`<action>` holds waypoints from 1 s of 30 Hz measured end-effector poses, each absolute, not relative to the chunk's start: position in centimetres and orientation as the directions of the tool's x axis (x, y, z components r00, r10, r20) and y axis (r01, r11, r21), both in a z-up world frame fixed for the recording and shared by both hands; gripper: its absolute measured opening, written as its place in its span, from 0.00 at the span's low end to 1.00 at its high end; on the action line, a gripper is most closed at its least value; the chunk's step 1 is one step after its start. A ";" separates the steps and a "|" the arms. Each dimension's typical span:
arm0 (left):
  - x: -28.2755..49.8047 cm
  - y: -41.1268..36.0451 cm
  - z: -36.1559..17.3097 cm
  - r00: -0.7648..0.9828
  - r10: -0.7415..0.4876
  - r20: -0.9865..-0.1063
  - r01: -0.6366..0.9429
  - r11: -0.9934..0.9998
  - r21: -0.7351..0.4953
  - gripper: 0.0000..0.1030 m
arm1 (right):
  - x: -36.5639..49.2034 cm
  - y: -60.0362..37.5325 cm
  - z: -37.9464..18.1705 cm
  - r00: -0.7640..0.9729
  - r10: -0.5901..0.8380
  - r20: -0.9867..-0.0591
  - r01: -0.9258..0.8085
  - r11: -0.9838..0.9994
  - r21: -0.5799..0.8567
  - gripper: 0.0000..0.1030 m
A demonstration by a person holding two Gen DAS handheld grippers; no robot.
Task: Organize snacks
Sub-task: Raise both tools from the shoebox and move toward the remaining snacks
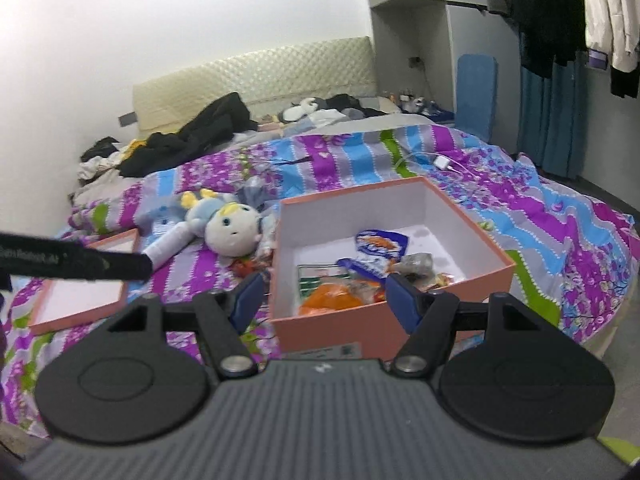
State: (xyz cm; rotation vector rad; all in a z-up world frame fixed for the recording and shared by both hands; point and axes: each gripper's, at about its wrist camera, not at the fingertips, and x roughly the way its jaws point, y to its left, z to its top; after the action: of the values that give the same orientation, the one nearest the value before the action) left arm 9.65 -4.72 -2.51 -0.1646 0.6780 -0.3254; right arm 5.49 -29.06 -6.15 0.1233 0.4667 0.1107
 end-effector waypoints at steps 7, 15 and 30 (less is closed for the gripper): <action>4.8 -0.7 -3.6 0.758 -0.294 -0.582 0.138 0.945 -0.297 0.57 | 2.9 -26.2 -6.9 0.882 0.182 -0.435 -0.134 0.981 0.140 0.67; 1.6 2.7 -5.9 0.759 -0.250 -0.602 0.049 0.942 -0.331 0.60 | 1.0 -23.3 -8.8 0.864 0.234 -0.446 -0.192 0.972 0.137 0.67; 7.8 7.1 -11.6 0.724 -0.302 -0.620 0.035 0.914 -0.405 0.67 | 4.4 -17.6 -13.6 0.877 0.157 -0.454 -0.157 0.987 0.037 0.67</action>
State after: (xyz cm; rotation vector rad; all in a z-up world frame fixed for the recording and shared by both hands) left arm 7.83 7.07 -11.61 -0.3833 0.7419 -0.1910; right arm 4.43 -17.57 -13.63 -0.0007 0.4731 0.1636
